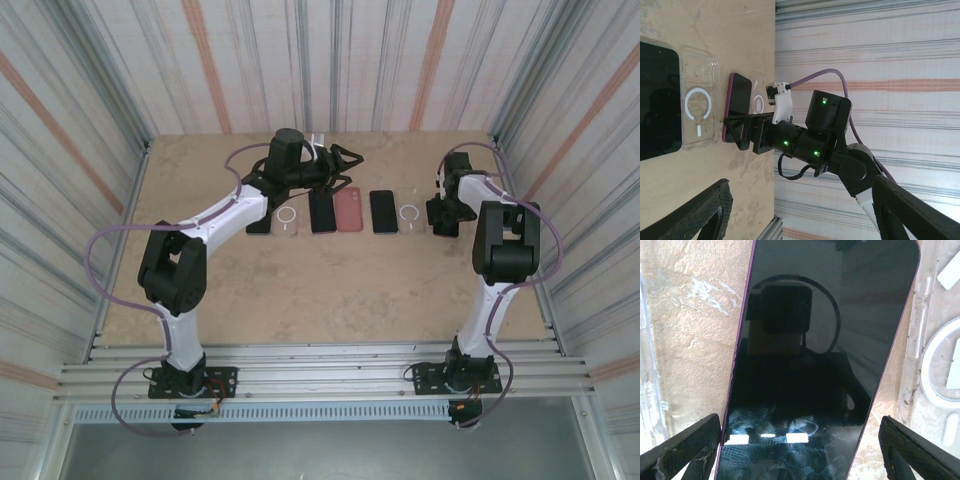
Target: Take the phone out of the phone case
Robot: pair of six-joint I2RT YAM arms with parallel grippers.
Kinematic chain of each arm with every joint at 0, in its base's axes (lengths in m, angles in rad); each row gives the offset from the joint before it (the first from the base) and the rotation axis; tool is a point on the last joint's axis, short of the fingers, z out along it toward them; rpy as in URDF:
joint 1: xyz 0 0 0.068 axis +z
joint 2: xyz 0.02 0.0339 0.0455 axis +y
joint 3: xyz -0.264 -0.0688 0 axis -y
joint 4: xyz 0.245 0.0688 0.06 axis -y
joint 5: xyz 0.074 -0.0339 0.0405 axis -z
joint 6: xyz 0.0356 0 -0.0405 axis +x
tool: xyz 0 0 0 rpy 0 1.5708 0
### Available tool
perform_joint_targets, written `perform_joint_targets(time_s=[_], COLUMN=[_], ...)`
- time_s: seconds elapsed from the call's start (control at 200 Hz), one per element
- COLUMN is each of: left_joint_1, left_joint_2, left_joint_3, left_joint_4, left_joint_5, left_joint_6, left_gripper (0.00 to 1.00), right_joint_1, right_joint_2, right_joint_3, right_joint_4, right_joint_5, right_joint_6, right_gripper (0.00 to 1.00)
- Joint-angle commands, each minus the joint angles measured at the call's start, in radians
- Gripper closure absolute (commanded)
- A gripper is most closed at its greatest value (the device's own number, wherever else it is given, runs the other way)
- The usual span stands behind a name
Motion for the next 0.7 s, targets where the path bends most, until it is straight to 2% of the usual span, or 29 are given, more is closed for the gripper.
perform_joint_targets(time_s=[0.0, 0.326, 0.531, 0.691], left_joint_1=[0.006, 0.007, 0.007, 0.018], left_joint_2=[-0.019, -0.030, -0.033, -0.047], left_joint_3=[0.039, 0.033, 0.034, 0.044], left_joint_4=[0.004, 0.000, -0.013, -0.086], left_joint_5=[0.027, 0.025, 0.023, 0.015], left_joint_6=[0.023, 0.029, 0.045, 0.119], left_gripper=[0.24, 0.24, 0.24, 0.24], right_joint_1=[0.007, -0.013, -0.019, -0.022], right_joint_2=[0.019, -0.001, -0.035, -0.073], right_joint_3=[0.019, 0.021, 0.020, 0.022], right_joint_4=[-0.032, -0.037, -0.025, -0.031], right_joint_5=[0.056, 0.093, 0.025, -0.019], right_joint_6=[-0.028, -0.035, -0.040, -0.046], right_gripper=[0.17, 0.18, 0.18, 0.17])
